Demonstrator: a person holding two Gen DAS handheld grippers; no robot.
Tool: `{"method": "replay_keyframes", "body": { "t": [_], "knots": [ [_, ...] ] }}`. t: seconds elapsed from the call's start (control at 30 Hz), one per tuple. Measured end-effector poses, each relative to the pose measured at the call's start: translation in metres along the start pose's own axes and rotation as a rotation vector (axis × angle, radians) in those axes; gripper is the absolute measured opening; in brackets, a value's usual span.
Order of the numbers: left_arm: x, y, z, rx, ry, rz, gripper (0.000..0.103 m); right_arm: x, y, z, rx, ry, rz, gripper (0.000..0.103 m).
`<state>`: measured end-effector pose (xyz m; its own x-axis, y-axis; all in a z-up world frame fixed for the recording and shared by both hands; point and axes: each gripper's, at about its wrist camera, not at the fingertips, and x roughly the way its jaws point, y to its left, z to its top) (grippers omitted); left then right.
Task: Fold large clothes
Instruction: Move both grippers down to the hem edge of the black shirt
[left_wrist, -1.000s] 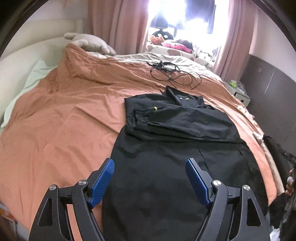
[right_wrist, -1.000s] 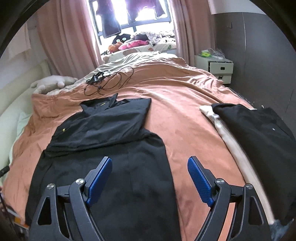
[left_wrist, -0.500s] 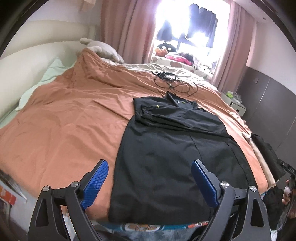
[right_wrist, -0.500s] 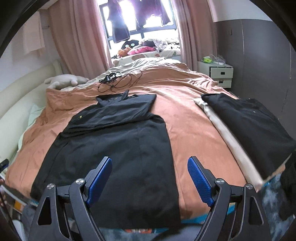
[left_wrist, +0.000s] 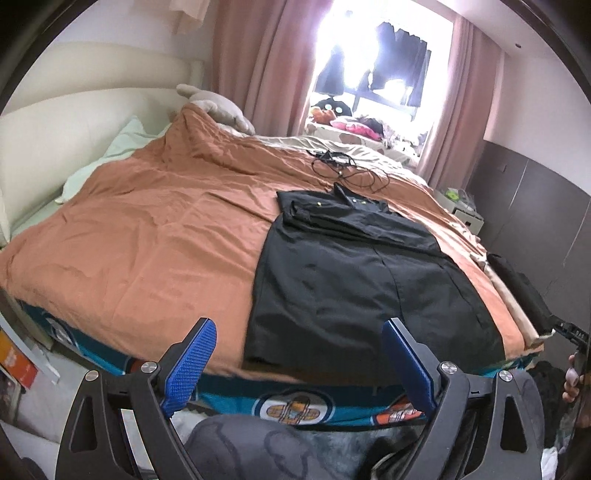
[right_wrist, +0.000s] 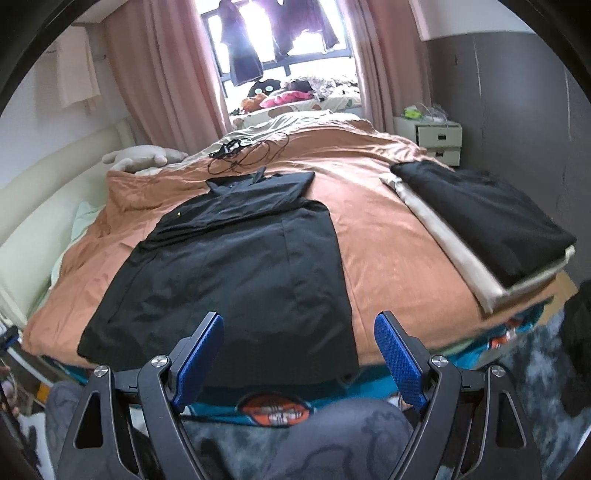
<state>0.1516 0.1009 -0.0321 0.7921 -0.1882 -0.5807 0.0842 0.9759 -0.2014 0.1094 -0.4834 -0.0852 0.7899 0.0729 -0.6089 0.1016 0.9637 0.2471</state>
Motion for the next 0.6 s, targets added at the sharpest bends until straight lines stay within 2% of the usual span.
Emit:
{"method": "replay_keyframes", "body": {
  "t": [0.2, 0.3, 0.4, 0.6],
  "knots": [
    [0.013, 0.013, -0.018, -0.009, 0.031, 0.001, 0.092, 0.015, -0.021, -0.019, 0.057, 0.02, 0.003, 0.083],
    [0.028, 0.024, -0.026, -0.045, 0.056, -0.022, 0.092, 0.032, -0.035, -0.032, 0.118, 0.064, 0.059, 0.083],
    [0.046, 0.034, -0.032, -0.077, 0.082, -0.027, 0.092, 0.047, -0.043, -0.041, 0.141, 0.088, 0.076, 0.083],
    [0.088, 0.048, -0.04, -0.146, 0.149, -0.048, 0.082, 0.083, -0.06, -0.05, 0.202, 0.13, 0.123, 0.08]
  ]
}}
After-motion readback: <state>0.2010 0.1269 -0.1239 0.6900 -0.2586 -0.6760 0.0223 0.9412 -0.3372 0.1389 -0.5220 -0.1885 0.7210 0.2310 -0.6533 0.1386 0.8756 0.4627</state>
